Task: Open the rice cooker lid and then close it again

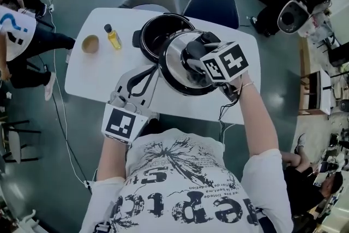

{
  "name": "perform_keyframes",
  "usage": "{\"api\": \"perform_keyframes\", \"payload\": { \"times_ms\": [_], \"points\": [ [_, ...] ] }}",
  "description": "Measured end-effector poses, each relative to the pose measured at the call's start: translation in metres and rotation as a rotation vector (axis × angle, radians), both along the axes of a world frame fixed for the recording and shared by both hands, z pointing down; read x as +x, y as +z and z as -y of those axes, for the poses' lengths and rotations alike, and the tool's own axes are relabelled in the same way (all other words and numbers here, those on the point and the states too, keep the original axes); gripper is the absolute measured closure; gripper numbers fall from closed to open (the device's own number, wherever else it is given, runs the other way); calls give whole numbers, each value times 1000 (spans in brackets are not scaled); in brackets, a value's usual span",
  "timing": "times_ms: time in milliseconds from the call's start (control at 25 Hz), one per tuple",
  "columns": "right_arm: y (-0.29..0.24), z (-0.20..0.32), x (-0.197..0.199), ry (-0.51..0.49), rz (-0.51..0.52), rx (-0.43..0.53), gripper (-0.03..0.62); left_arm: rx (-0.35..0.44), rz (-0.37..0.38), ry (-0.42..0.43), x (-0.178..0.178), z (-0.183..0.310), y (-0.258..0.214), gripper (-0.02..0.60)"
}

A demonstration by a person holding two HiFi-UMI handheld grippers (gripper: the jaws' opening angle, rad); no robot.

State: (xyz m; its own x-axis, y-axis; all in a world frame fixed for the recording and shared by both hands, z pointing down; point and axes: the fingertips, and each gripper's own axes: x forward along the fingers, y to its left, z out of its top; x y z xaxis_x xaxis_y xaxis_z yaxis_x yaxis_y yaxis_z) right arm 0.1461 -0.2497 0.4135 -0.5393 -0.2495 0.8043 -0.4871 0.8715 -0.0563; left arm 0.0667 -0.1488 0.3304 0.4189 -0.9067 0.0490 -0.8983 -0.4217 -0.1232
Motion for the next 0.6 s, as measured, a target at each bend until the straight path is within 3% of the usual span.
{"api": "perform_keyframes", "payload": {
  "times_ms": [280,600],
  "points": [
    [-4,48,-69,26,13,7,303,7,9,16,-61,39,-3,568],
    [20,94,-116,66,-17,-2,303,-2,8,19,-116,81,5,568]
  ]
}}
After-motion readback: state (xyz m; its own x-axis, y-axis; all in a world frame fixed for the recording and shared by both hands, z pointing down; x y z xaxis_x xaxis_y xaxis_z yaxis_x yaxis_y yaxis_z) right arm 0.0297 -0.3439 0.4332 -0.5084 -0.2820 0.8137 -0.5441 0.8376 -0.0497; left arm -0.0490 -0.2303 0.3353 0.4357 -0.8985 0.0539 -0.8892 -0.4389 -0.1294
